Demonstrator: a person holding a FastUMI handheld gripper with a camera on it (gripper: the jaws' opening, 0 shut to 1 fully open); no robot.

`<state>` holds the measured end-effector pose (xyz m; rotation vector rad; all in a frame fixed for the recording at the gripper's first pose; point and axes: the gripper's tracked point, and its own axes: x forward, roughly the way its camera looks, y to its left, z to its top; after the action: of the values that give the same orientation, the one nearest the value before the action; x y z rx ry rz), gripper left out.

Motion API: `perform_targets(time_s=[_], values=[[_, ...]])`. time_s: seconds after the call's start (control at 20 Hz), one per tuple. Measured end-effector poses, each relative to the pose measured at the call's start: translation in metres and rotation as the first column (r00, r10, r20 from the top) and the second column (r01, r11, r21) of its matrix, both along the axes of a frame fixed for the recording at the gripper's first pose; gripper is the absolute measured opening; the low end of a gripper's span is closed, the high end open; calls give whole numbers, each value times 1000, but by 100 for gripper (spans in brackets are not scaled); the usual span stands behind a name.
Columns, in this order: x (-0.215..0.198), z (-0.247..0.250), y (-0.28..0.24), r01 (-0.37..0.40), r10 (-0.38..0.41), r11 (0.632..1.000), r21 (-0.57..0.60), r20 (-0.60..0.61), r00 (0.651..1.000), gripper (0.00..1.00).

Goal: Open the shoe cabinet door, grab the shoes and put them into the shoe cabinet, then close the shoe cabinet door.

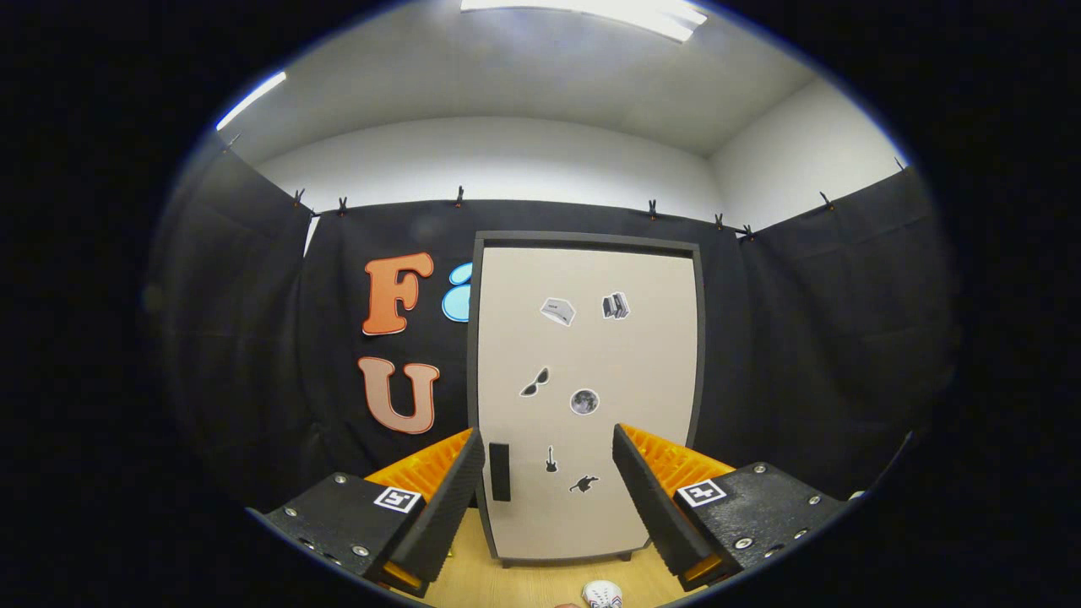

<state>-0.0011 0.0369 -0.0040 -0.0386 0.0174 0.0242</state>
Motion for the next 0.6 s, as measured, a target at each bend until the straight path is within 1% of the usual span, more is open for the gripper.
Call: perform_targets(time_s=[0.3, 0.6], values=[[0, -11, 18, -22, 22, 1000, -14, -23, 1000, 95], [10, -37, 28, -10, 9, 999, -33, -44, 999, 95]])
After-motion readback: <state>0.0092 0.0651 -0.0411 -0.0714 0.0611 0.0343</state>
